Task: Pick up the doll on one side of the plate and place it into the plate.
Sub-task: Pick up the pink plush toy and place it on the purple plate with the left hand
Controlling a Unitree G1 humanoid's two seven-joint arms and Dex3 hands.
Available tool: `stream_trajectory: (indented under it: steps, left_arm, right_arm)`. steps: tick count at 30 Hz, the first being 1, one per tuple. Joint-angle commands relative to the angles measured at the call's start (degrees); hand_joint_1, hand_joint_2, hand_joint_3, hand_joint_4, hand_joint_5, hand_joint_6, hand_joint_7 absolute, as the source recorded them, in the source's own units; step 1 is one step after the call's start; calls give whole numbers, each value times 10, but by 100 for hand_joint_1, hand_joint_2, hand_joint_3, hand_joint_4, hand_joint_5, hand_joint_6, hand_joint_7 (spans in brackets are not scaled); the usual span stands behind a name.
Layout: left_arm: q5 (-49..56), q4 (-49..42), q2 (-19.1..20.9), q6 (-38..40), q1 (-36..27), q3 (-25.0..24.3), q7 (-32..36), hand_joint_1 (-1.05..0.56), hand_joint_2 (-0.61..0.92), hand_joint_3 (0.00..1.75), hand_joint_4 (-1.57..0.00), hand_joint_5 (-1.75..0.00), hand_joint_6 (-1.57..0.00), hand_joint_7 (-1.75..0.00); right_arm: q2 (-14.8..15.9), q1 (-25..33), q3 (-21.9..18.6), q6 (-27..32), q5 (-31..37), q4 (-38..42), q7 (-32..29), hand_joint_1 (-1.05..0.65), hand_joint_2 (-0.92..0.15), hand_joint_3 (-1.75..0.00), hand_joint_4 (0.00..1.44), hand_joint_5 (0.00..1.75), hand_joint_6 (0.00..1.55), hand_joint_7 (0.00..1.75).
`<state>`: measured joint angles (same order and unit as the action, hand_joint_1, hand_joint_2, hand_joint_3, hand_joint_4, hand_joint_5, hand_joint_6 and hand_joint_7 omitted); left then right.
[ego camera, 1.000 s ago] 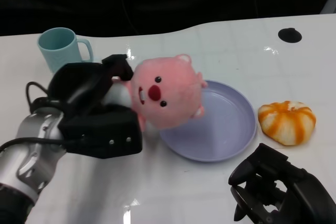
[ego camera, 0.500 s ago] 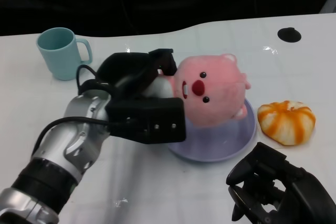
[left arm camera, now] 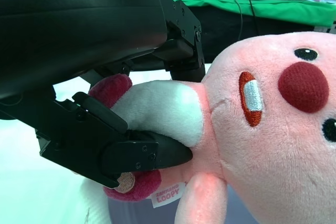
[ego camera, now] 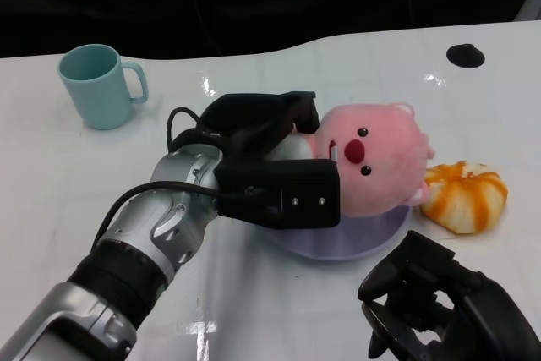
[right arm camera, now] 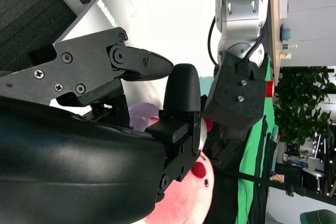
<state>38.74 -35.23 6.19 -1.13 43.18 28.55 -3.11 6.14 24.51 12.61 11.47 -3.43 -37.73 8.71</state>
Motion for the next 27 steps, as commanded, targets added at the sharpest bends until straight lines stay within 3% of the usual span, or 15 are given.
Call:
stream_trajectory:
  steps: [1,3,5,6,9,12,17,21,27]
  left_arm:
    - [-7,-3,-1,7,23,-6,-12,-18,59,70,-78,-172,-83,-99]
    - [-14,2,-2,14,22,-8,-24,-21,68,55,-72,-167,-88,-55]
    - [-17,11,2,17,21,-7,-35,-26,79,35,-57,-159,-83,-30]
    - [-12,17,7,19,22,-2,-46,-36,87,25,-48,-127,-75,-16]
    - [2,41,23,24,21,9,-78,-62,92,31,-39,-50,-51,-2]
    - [12,64,41,23,21,19,-111,-79,92,43,-25,-26,-31,0]
    - [32,94,66,25,21,34,-158,-95,92,62,-2,-12,-11,0]
    - [28,118,81,21,13,28,-180,-103,92,65,0,-2,-6,0]
    - [19,167,107,18,-10,11,-193,-104,92,65,0,0,-4,0]
  right_arm:
    - [2,3,-1,-1,2,-9,-4,-38,-89,-55,64,168,54,156]
    - [2,3,-1,0,2,-10,-4,-38,-89,-55,64,168,54,156]
    - [3,3,-1,2,2,-12,-4,-38,-88,-55,64,168,54,156]
    - [3,3,-2,3,1,-12,-4,-38,-88,-55,64,168,54,156]
    - [3,5,-4,4,-6,-13,-2,-37,-89,-55,64,168,54,155]
    - [4,5,-7,-1,-8,-10,0,-38,-89,-55,63,168,54,154]
    - [7,4,-10,-1,-8,-8,2,-38,-89,-54,64,168,54,154]
    - [5,3,-12,1,-11,-7,4,-37,-89,-54,64,169,54,154]
    - [5,3,-15,1,-16,-5,7,-37,-89,-54,63,170,54,154]
